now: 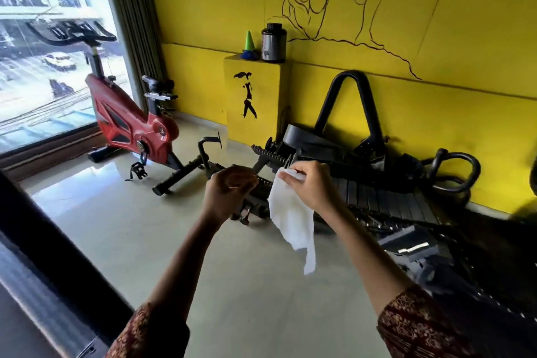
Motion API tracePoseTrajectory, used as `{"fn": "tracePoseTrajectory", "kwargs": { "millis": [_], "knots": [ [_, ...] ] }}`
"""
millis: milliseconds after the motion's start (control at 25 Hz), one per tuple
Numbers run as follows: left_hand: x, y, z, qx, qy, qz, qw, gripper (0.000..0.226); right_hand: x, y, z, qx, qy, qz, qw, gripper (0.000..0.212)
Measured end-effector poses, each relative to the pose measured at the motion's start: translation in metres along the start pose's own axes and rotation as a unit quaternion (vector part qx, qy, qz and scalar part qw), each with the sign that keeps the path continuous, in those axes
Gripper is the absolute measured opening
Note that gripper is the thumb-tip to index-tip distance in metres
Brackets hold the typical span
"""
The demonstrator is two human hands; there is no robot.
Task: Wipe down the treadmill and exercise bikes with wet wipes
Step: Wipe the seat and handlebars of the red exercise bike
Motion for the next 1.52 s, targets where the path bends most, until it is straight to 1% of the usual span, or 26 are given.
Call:
{"fn": "tracePoseTrajectory", "kwargs": {
  "millis": [80,160,280,360,440,520,600,720,800,880,960,1120,1240,1360,1520],
  "knots": [
    [0.016,0.008,0.040,-0.013,0.003,0.012,1.000,0.023,-0.012,-0.023,0.048,0.012,0.011,0.023,1.000,0.028],
    [0.035,0.019,0.075,-0.025,0.017,0.033,0.999,0.019,-0.027,-0.059,0.094,0.044,0.011,0.035,0.998,0.030],
    [0.066,0.044,0.128,-0.071,0.030,0.043,0.996,0.017,-0.043,-0.120,0.165,0.072,0.025,0.056,0.995,0.027],
    [0.085,0.062,0.165,-0.101,0.040,0.056,0.993,0.016,-0.043,-0.157,0.209,0.089,0.053,0.071,0.992,0.033],
    [0.101,0.082,0.209,-0.130,0.051,0.082,0.987,0.016,-0.040,-0.196,0.256,0.121,0.086,0.082,0.985,0.032],
    [0.111,0.108,0.252,-0.167,0.059,0.097,0.979,0.018,-0.034,-0.237,0.310,0.158,0.111,0.098,0.976,0.032],
    [0.115,0.138,0.285,-0.211,0.060,0.115,0.969,0.018,-0.020,-0.271,0.360,0.165,0.141,0.106,0.970,0.034],
    [0.132,0.187,0.311,-0.284,0.081,0.139,0.945,0.015,0.015,-0.316,0.412,0.174,0.195,0.158,0.952,0.029],
    [0.150,0.218,0.323,-0.326,0.099,0.149,0.928,0.014,0.034,-0.356,0.432,0.220,0.224,0.177,0.933,0.024],
    [0.171,0.247,0.342,-0.356,0.107,0.143,0.917,0.015,0.048,-0.403,0.451,0.270,0.236,0.203,0.911,0.023],
    [0.191,0.273,0.368,-0.366,0.110,0.141,0.913,0.015,0.057,-0.446,0.477,0.290,0.254,0.220,0.896,0.022],
    [0.232,0.343,0.431,-0.377,0.103,0.154,0.908,0.018,0.094,-0.526,0.541,0.289,0.290,0.223,0.885,0.025],
    [0.256,0.414,0.481,-0.402,0.103,0.160,0.895,0.016,0.132,-0.591,0.597,0.292,0.297,0.222,0.882,0.025],
    [0.271,0.472,0.527,-0.402,0.092,0.173,0.894,0.015,0.168,-0.649,0.643,0.285,0.292,0.253,0.877,0.022],
    [0.315,0.539,0.569,-0.397,0.105,0.191,0.892,0.019,0.201,-0.736,0.682,0.316,0.287,0.271,0.863,0.021]
  ]
}}
Point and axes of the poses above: each hand's wrist, its own z-axis towards the middle knuckle, its own y-axis out of the back of the hand, x = y × z, the point moved 7 cm from there along z, towards the middle knuckle, and after that the axes turned 1 degree about -x, right-handed, at the moved point
